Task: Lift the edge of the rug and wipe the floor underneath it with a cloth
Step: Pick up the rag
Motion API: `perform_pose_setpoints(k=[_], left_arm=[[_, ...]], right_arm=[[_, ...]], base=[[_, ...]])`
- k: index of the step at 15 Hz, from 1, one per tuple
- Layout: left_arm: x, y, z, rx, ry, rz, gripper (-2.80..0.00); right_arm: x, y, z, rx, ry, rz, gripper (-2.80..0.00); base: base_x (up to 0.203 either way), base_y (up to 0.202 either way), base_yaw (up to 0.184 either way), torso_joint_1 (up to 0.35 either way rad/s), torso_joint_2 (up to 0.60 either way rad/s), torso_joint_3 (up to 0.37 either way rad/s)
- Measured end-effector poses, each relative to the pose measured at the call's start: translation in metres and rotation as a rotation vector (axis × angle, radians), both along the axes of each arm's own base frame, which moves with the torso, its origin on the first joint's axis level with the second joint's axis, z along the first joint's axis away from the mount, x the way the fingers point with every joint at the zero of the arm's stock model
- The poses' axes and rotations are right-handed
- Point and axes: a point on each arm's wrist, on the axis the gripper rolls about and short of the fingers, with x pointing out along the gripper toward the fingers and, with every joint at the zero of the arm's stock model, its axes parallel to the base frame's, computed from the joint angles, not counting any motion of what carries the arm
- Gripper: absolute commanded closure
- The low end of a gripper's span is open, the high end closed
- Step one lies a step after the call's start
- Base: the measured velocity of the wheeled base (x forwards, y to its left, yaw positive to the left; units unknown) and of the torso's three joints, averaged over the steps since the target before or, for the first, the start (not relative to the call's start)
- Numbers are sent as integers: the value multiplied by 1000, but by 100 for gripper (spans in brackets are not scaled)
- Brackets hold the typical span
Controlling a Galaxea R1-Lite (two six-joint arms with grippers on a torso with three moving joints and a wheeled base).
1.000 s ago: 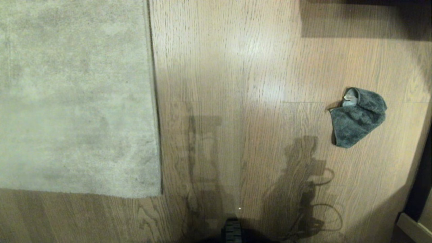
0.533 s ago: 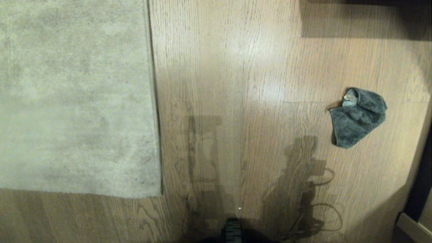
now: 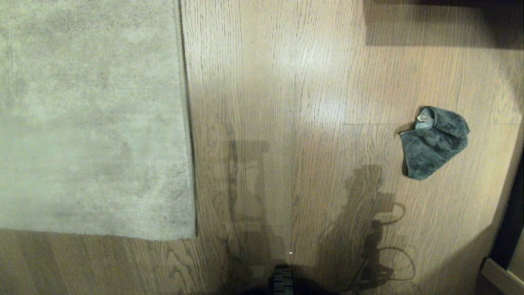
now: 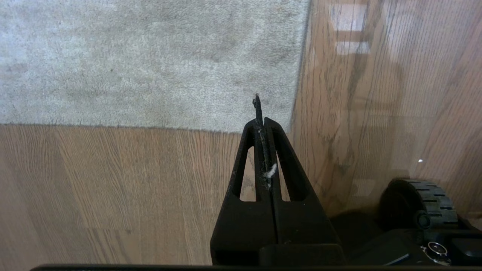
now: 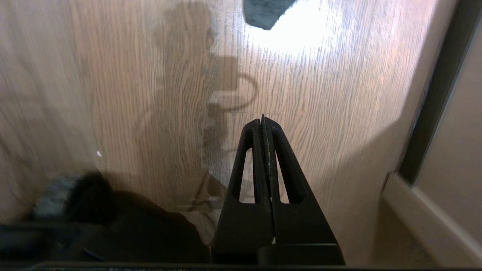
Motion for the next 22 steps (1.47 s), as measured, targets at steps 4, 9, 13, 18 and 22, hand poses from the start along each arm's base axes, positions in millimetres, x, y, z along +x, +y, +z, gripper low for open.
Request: perform_pose_setpoints(k=[4, 9, 13, 18, 22], left_arm=[[0, 0, 0, 0, 0, 0, 0], [0, 0, 0, 0, 0, 1, 0], [0, 0, 0, 0, 0, 0, 0], [0, 0, 0, -1, 0, 1, 0], [0, 0, 0, 0, 0, 0, 0]], right_arm=[[0, 0, 0, -58, 1, 22, 0], [5, 2, 16, -81, 38, 80, 0], [28, 3, 64, -82, 58, 159, -280], [96, 6, 108, -67, 60, 174, -280], [139, 3, 111, -28, 83, 137, -280]], base=[[0, 0, 0, 0, 0, 0], [0, 0, 0, 0, 0, 0], [0, 0, 0, 0, 0, 0], [0, 0, 0, 0, 0, 0], [0, 0, 0, 0, 0, 0]])
